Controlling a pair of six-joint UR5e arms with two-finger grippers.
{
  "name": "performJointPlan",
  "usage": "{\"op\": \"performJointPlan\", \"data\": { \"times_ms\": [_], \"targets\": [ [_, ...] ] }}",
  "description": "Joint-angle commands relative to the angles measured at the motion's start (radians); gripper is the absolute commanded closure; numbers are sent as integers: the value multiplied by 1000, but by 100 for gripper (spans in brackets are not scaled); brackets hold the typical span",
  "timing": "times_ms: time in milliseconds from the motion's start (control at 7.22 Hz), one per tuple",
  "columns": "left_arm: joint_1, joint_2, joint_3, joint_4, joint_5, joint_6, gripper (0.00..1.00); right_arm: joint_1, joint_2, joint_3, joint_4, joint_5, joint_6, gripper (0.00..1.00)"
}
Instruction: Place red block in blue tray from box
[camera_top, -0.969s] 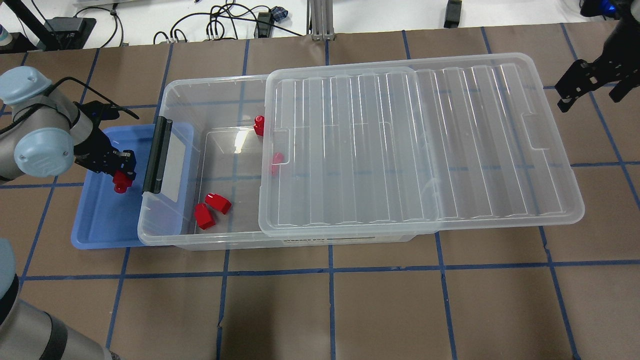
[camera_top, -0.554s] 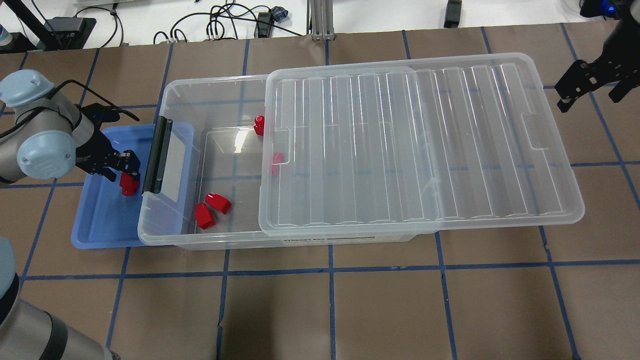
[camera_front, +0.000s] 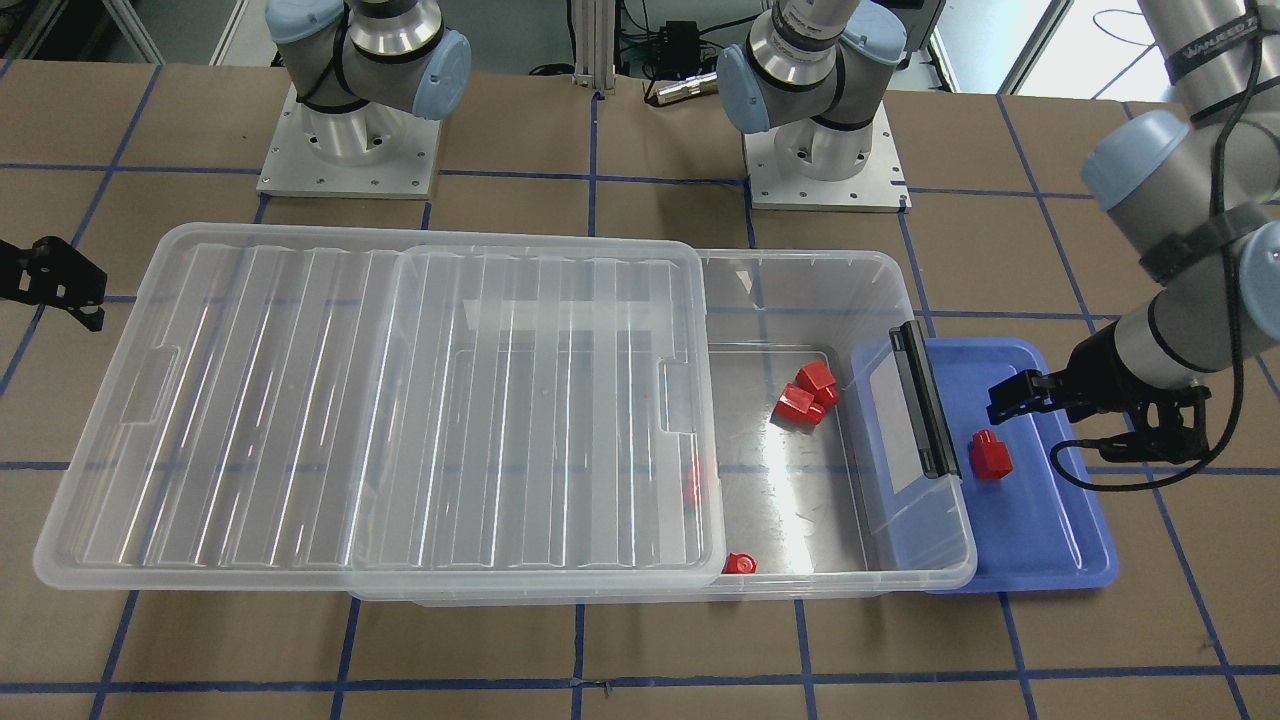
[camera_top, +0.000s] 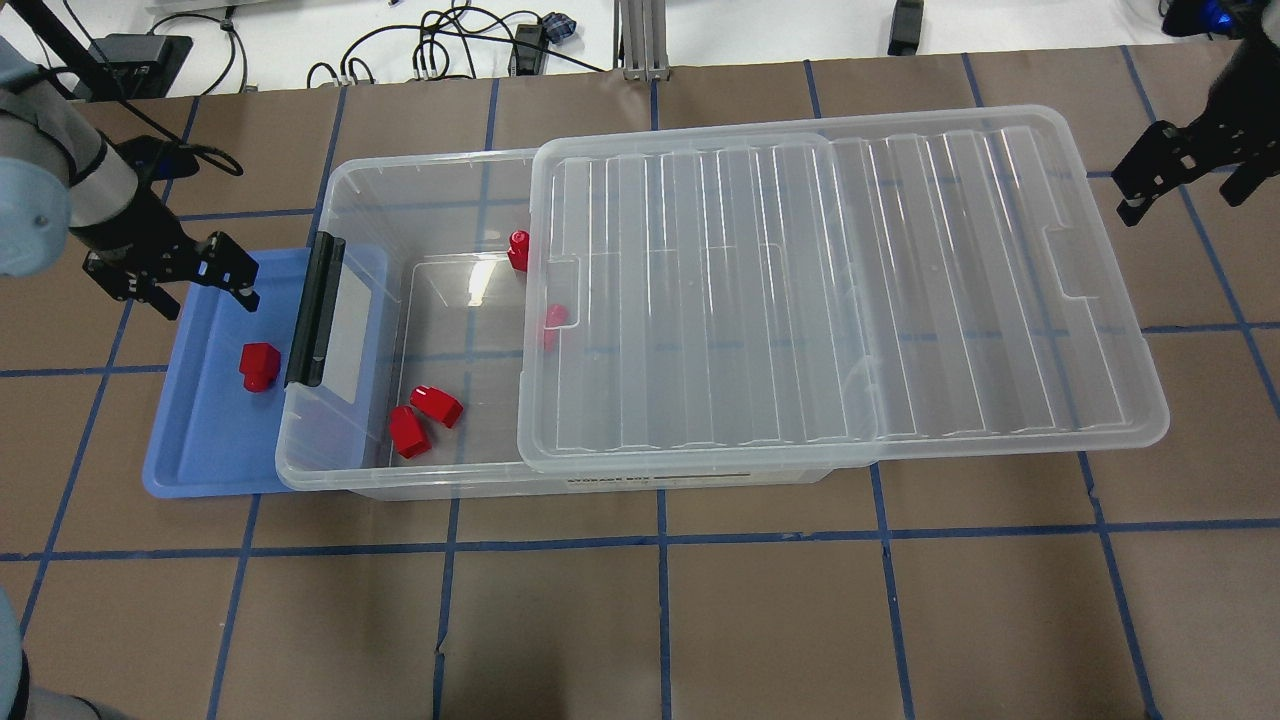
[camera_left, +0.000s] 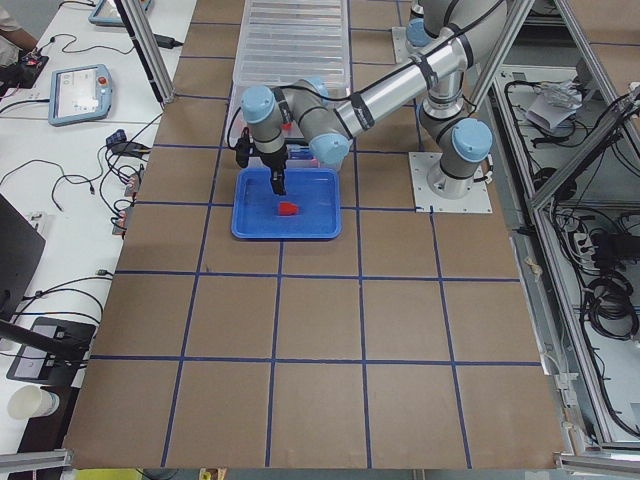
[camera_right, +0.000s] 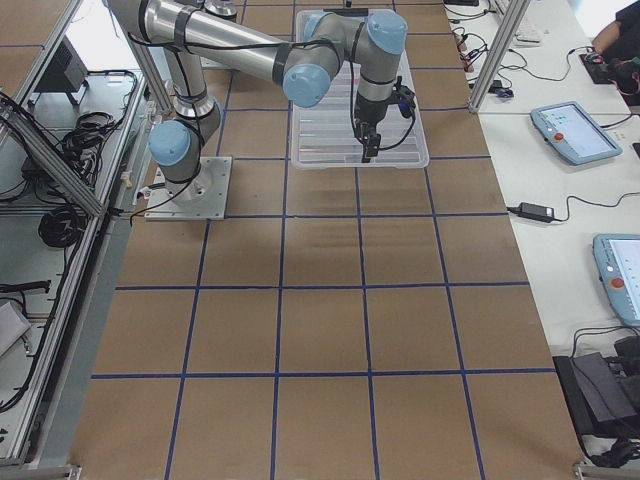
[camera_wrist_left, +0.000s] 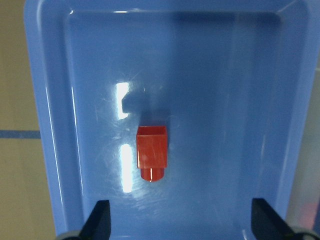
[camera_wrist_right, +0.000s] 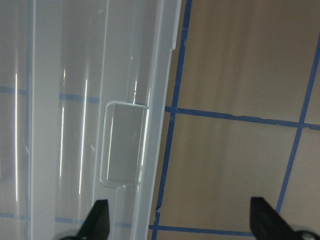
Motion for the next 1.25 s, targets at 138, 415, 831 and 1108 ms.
{"op": "performJointPlan", "data": {
  "times_ms": [138,415,831,1108],
  "targets": [
    [-265,97,186,-219,0,-297,0,-71,47,12,-27,-6,-10,0],
    [-359,133,177,-210,-2,-359,0,-75,110,14,-99,-6,2,0],
    [-375,156,150,-210,-2,-423,0,-75,149,14,-86,-17,5,0],
    [-375,148,137,-208,-5,-429,0,-66,144,15,-58,-5,3,0]
  ]
}}
